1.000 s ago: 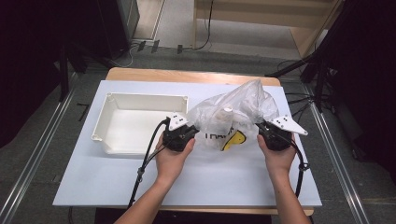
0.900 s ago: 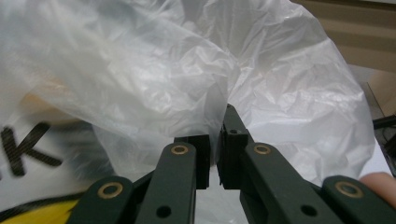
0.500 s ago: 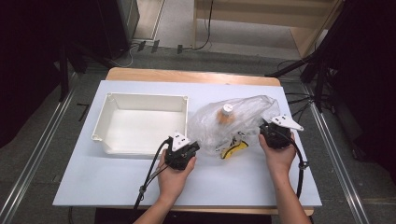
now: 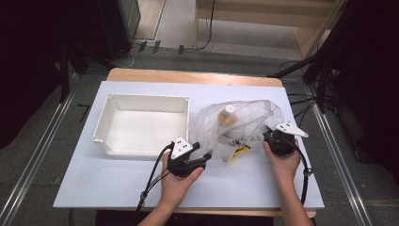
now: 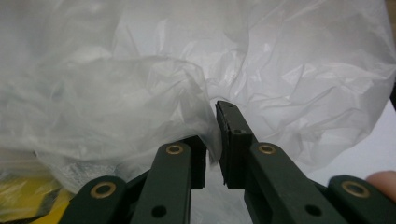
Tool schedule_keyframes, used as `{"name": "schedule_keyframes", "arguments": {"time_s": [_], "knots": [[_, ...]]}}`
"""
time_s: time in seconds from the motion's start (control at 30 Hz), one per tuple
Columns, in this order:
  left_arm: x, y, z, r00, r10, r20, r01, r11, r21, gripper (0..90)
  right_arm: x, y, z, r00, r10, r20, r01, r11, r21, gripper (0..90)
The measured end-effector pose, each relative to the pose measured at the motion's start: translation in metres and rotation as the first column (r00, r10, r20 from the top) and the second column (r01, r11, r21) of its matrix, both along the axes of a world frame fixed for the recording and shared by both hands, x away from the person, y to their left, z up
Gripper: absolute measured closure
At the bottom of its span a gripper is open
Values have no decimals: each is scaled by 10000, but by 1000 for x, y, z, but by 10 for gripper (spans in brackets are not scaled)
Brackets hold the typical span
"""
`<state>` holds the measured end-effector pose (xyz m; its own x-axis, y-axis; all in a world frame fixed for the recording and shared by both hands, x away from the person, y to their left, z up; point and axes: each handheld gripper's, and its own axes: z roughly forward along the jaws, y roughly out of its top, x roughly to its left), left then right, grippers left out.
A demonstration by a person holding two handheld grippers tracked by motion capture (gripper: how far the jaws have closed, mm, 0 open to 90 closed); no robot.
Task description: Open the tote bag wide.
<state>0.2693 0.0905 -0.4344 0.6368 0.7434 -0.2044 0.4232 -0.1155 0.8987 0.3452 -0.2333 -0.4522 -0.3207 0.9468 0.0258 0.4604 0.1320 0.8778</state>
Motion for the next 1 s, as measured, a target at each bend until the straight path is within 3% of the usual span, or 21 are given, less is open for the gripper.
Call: {"name": "schedule_keyframes", "arguments": {"time_s": [0.1,0.3,0.4,0.57,0.67,0.8,0.9,1.0], "knots": [[-8,-2,13,9984,-80,559,90,9998,-186,321,-4,2,3,9998,86,205,-84,9999,-97,834],[-15,-5,32,9959,-13,899,43,9994,-339,207,-8,5,0,9996,116,271,-113,9999,-122,833],[-10,-12,42,9950,59,998,-54,10000,-53,180,-8,5,-2,9997,85,221,-83,9999,-127,833],[11,-27,43,9978,340,566,-386,9958,827,187,-9,6,-1,9996,163,241,-160,9998,-126,825],[23,-31,40,9942,991,414,-1039,9855,1345,395,-12,4,3,9986,332,405,-333,9994,33,765],[32,-28,40,9954,905,320,-942,9847,1464,682,-18,-3,13,9961,450,757,-500,9966,657,518],[38,-25,43,9961,830,306,-867,9855,1457,825,-23,-6,22,9927,561,1067,-655,9941,865,440],[41,-24,45,9965,759,359,-803,9860,1461,900,-29,-5,31,9882,618,1401,-732,9943,776,383]]}}
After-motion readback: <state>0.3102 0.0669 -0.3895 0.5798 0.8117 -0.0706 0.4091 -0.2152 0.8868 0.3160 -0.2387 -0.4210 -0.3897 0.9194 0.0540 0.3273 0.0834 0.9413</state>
